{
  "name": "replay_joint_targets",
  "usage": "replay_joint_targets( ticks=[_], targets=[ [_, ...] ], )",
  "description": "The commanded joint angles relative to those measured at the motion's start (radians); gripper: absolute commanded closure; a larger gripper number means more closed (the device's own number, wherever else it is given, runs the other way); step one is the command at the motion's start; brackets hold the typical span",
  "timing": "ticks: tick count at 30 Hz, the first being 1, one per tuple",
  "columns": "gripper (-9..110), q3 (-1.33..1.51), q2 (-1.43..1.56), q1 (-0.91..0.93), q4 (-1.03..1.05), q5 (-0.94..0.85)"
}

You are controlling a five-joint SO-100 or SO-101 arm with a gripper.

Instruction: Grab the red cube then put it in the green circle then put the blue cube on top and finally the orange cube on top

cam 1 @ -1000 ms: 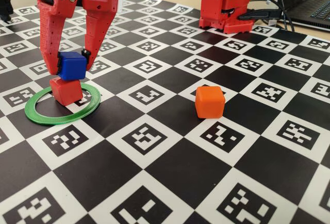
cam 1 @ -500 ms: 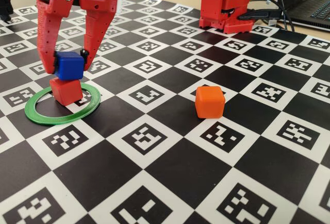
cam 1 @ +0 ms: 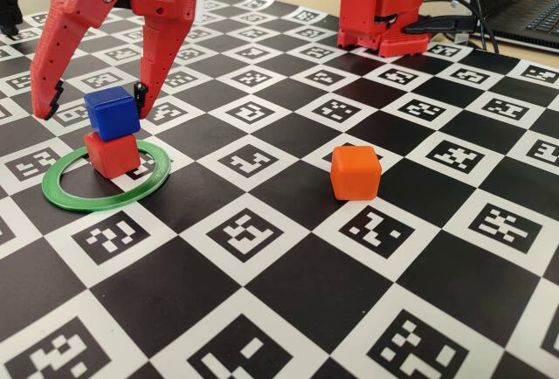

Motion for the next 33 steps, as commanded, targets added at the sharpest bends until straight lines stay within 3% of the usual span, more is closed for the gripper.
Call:
replay_joint_targets(
  ticks=[1, 20, 33],
  targets=[
    [61, -0.095, 0.051, 0.008, -0.008, 0.006],
    [61, -0.061, 0.086, 0.008, -0.041, 0.008],
    [60, 0.310, 0.456, -0.052, -0.098, 0.009]
  ],
)
